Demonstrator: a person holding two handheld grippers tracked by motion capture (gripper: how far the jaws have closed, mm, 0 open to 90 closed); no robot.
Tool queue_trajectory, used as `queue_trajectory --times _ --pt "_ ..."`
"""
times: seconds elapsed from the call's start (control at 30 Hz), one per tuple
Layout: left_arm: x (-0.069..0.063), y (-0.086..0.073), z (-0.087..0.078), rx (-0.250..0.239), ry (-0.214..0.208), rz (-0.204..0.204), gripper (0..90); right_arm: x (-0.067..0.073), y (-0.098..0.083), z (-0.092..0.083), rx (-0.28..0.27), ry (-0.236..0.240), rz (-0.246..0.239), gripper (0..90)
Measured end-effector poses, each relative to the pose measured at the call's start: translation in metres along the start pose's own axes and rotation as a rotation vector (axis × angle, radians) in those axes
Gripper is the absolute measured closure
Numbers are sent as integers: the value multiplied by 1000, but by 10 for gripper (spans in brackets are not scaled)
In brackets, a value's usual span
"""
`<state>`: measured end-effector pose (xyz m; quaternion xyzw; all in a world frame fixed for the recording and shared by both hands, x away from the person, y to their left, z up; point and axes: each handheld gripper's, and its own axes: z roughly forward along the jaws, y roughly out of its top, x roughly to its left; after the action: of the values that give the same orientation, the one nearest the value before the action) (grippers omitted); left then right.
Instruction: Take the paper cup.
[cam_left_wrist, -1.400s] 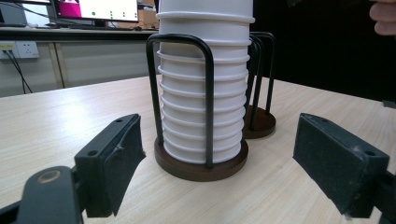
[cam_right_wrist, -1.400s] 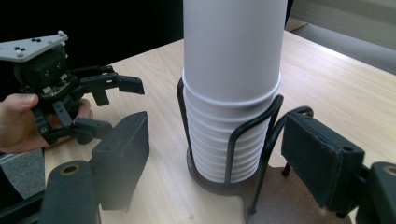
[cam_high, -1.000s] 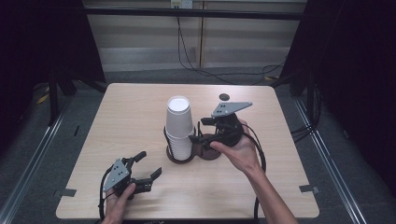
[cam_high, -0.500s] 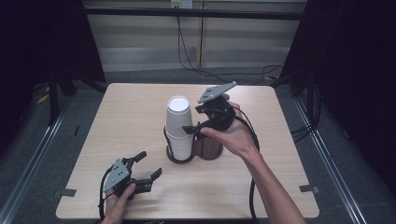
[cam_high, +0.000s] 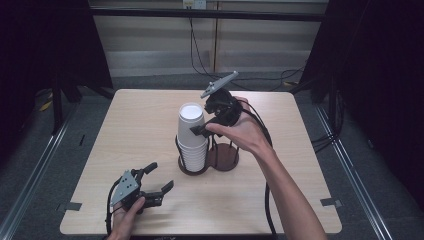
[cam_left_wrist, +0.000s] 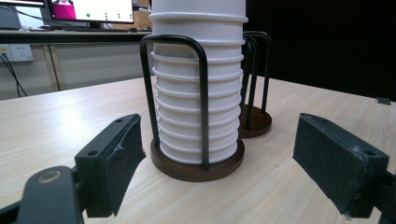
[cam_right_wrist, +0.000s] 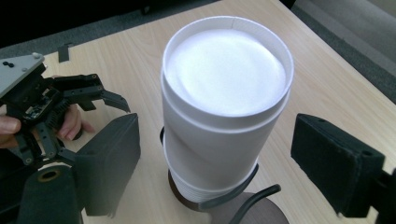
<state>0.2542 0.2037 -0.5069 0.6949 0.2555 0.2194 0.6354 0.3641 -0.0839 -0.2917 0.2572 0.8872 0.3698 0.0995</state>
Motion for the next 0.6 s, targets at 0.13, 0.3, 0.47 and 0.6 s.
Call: queue_trajectory --times 0.13,0.3,0.47,0.6 --pt "0 0 0 0 -1 1 157 -5 7 5 45 26 -7 154" --pt "0 0 0 3 -2 1 157 -7 15 9 68 42 -12 173" --pt "0 0 0 1 -11 2 158 -7 23 15 117 60 -17 177" --pt "0 0 0 -2 -8 -8 157 -7 31 18 143 57 -30 210"
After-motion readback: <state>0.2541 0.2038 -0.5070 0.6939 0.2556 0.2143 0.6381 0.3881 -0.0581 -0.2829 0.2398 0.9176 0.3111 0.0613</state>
